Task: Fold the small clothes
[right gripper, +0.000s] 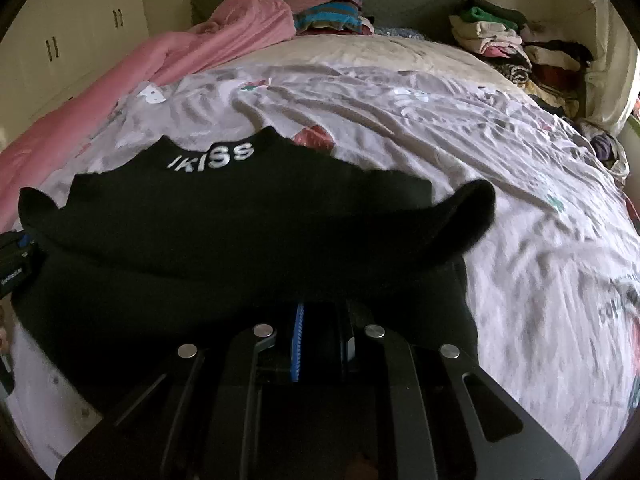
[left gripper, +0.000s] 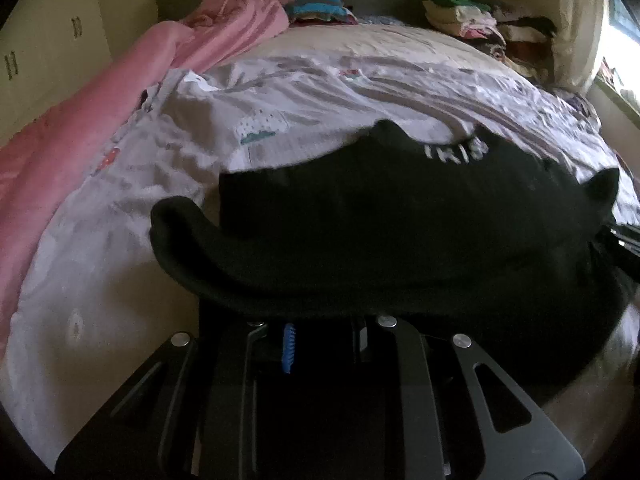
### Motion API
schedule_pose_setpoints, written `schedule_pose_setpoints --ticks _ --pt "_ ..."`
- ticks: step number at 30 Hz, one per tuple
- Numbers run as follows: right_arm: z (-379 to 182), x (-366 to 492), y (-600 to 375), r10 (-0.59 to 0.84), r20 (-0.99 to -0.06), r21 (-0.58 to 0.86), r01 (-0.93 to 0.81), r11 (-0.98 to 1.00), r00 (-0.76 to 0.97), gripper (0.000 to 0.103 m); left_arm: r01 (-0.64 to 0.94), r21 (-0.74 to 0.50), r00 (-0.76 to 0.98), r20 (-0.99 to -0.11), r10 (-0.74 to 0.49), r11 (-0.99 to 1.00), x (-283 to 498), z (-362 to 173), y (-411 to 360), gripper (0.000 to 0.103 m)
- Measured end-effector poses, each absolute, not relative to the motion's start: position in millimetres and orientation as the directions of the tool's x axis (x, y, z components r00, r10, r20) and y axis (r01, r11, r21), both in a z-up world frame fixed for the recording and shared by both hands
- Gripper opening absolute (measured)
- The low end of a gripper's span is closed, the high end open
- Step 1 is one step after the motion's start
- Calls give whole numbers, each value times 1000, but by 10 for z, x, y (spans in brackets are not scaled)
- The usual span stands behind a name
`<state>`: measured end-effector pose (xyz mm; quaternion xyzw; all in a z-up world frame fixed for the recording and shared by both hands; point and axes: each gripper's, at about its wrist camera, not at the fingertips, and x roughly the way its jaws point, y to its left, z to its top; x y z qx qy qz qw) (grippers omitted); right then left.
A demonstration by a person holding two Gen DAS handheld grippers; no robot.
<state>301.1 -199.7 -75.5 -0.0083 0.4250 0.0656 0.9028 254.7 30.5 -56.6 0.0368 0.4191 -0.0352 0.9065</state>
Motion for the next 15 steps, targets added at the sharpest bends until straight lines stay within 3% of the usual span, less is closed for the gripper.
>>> schedule_pose_setpoints --ticks 9,15 --pt "-631 3463 -2009 127 -759 77 -106 991 639 12 6 -83 653 -755 -67 997 2922 -515 532 12" --pt "-527 3612 -2187 106 -719 102 -47 994 686 13 -47 -134 700 -711 -63 990 2929 -429 812 24"
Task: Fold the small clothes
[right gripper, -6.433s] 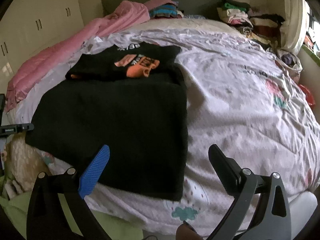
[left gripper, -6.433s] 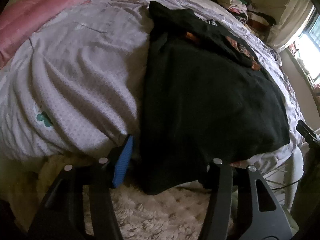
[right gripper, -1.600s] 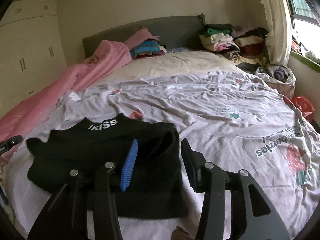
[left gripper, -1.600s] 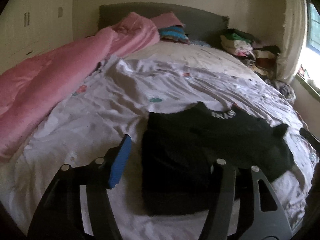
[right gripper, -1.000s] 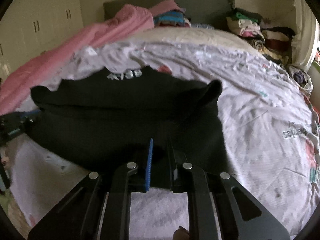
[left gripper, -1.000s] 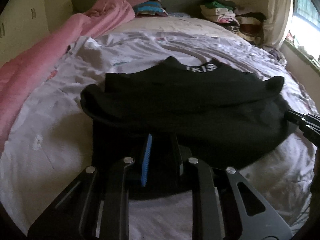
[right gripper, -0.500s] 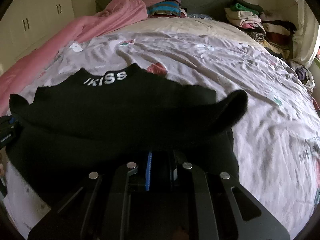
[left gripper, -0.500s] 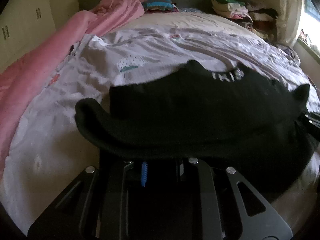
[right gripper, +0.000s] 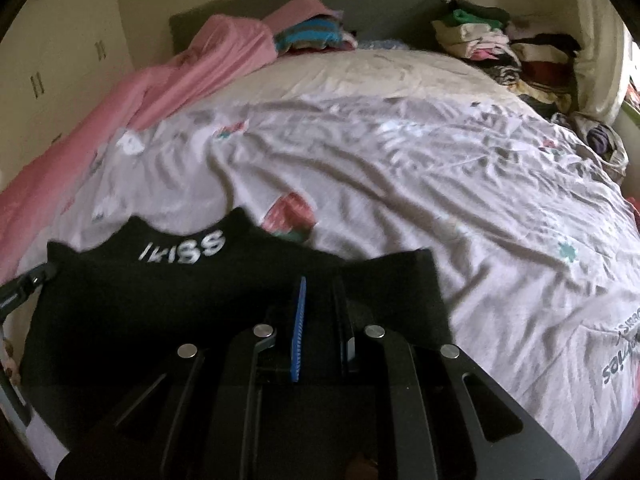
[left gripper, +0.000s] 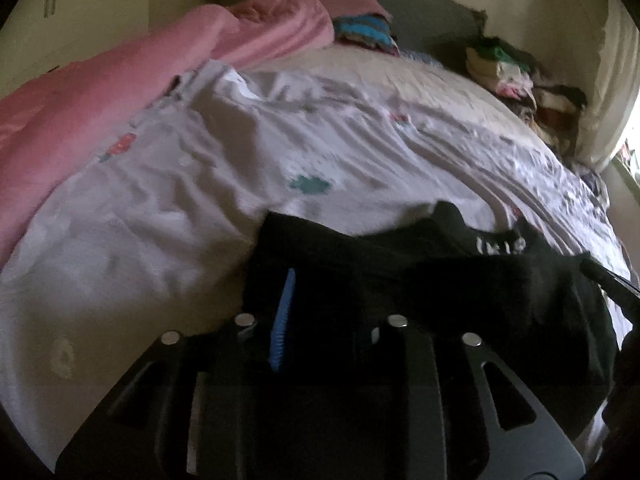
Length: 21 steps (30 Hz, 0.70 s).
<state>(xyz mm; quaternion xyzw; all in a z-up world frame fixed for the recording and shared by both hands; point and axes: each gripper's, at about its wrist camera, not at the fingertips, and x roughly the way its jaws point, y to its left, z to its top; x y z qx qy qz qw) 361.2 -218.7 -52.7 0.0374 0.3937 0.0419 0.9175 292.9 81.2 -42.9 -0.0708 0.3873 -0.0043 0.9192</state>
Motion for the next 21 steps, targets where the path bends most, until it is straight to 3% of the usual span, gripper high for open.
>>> schedule_pose_setpoints --ticks 2,3,5,6,7,10,11,12,14,16,18,21 --pt "-490 3559 -2273 81 -715 89 -25 996 695 13 -56 -112 710 -703 -39 992 2895 -414 872 38" --pt "-473 3519 -2311 67 -708 75 -20 997 703 14 -57 -104 711 -702 -33 993 2895 -415 891 38" --pt "-452 3452 -2361 41 -702 45 -13 999 711 28 -61 -107 702 -711 -33 992 2917 -455 947 43" --pt "-449 3422 -2394 19 -702 21 -7 1000 712 45 -59 -117 692 -720 -44 991 2933 -483 973 46" --pt "-460 3409 -2413 3 -701 3 0 1000 713 54 -59 -128 681 -731 -54 990 2952 -519 993 52" --pt "-552 3428 -2472 -29 -727 -33 8 999 686 54 -35 -150 666 -741 -89 988 2976 -587 994 52" --pt "-590 3451 -2492 -24 -737 -27 7 1000 676 54 -29 -147 669 -738 -90 989 2972 -590 986 46" --pt "-613 3464 -2505 -15 -740 -15 6 1000 672 54 -22 -142 676 -731 -90 990 2966 -585 974 39" --pt "-655 3492 -2509 16 -742 21 0 1000 670 43 -13 -133 686 -722 -88 991 2956 -579 956 19" --pt "-699 3515 -2491 23 -746 30 0 1000 665 14 1 -118 694 -715 -86 993 2955 -579 931 12" --pt "-699 3498 -2483 13 -739 29 13 999 673 9 21 -107 704 -704 -90 994 2956 -571 923 6" --pt "-586 3420 -2516 39 -708 71 16 997 706 8 24 -125 712 -694 -104 992 2927 -503 959 3"
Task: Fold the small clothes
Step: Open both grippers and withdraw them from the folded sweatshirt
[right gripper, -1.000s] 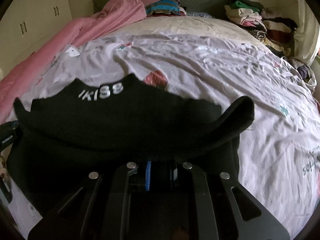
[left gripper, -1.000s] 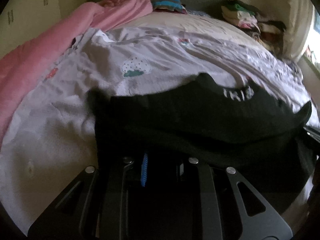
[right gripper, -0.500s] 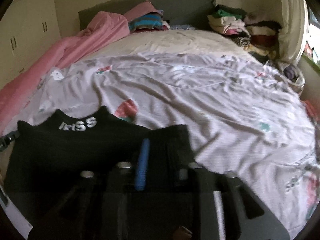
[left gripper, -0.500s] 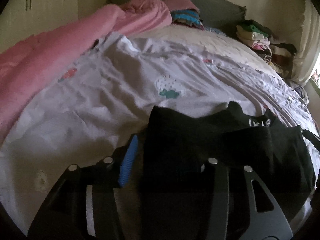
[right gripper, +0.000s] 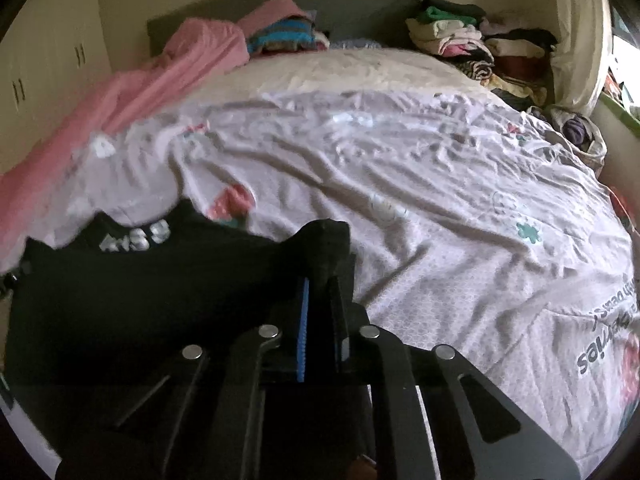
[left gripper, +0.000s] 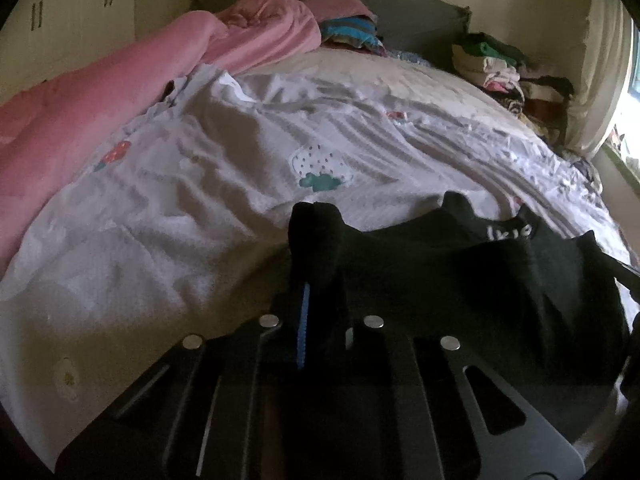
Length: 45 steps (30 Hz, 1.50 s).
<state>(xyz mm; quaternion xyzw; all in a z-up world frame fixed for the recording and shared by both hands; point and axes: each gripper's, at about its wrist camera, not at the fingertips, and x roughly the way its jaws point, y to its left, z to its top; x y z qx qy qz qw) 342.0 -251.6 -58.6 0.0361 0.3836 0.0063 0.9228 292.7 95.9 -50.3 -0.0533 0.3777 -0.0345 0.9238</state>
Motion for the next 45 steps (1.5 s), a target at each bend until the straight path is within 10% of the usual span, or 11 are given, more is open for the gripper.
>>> schedule_pose_setpoints --ticks 18,33,45 --pt "-669 3517 -2798 48 -689 211 136 968 723 8 6 -96 719 -691 -71 995 3028 -506 1054 5" --pt "-840 3510 -2731 -64 -728 90 188 978 683 11 2 -44 710 -704 -33 999 2950 -538 993 34" --pt "-709 3181 -2669 -99 -710 31 171 985 697 41 -22 -32 722 -692 -6 999 2709 -445 1037 60"
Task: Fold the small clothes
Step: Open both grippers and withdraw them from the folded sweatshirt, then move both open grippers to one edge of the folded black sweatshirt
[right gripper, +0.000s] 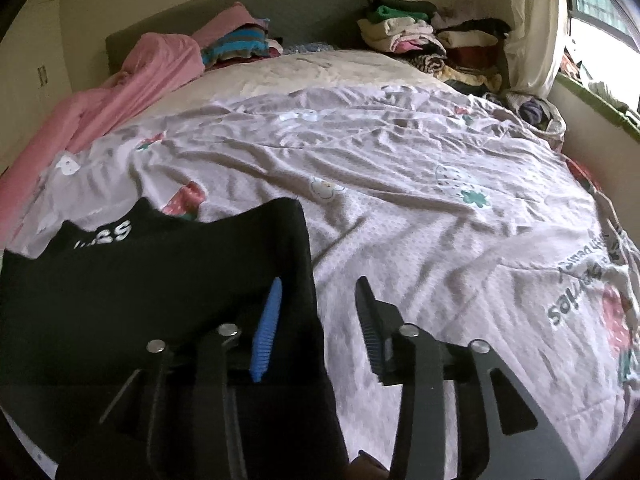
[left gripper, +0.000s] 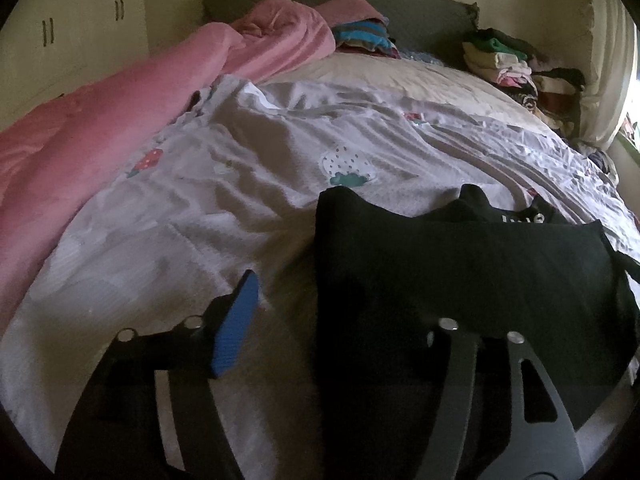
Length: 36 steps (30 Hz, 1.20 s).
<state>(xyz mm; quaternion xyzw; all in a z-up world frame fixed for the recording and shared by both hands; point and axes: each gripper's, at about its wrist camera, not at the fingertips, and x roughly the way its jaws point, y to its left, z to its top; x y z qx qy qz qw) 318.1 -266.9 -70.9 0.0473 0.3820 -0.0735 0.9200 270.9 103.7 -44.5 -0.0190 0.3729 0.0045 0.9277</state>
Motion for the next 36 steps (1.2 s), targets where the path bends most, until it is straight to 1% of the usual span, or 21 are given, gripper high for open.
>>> schedule_pose_setpoints --ticks 2,4,7,10,17,21,22,27,30,31,33,35,36 --pt "-657 3056 -2618 -86 -703 26 147 989 706 45 -28 -37 722 -691 -5 999 2640 -428 1051 67" --pt "-609 2943 -2572 -79 -695 19 128 992 715 51 -30 -45 721 -693 -9 999 2575 -415 1055 71" --pt "-535 2745 -2467 -54 -679 9 82 997 732 53 -31 -36 716 -698 -2 999 2455 -407 1029 80" --pt "-504 2545 -2344 -12 -679 7 22 1000 734 54 -22 -45 714 -700 -16 999 2346 -401 989 84" --pt "-602 2296 -2109 60 -729 17 -69 997 682 54 10 -25 674 -738 -25 1000 2139 -520 863 84" --pt "-722 2246 -2048 58 -762 17 -71 997 645 55 16 -24 649 -760 -29 1000 2041 -611 821 84" --pt "-748 2231 -2049 57 -766 22 -62 998 640 56 11 -23 649 -760 -25 1000 2007 -625 819 86" --pt "-754 2174 -2089 66 -773 59 -32 998 631 57 3 -32 638 -769 -27 999 1905 -653 833 88" --pt "-669 2094 -2080 76 -757 66 -39 997 650 58 3 -31 642 -766 -26 1000 1856 -623 842 89" --pt "-647 2077 -2076 78 -752 68 -40 997 655 69 3 -28 644 -764 -23 1000 1840 -608 847 91" --pt "-567 2004 -2047 81 -730 68 -46 997 678 81 1 -21 648 -761 -17 1000 1810 -587 855 92" --pt "-505 1951 -2005 89 -716 64 -61 996 692 83 2 -23 649 -761 -19 1000 1784 -570 872 93" --pt "-477 1926 -1980 92 -710 61 -68 996 698 88 0 -27 648 -762 -20 1000 1777 -561 886 93"
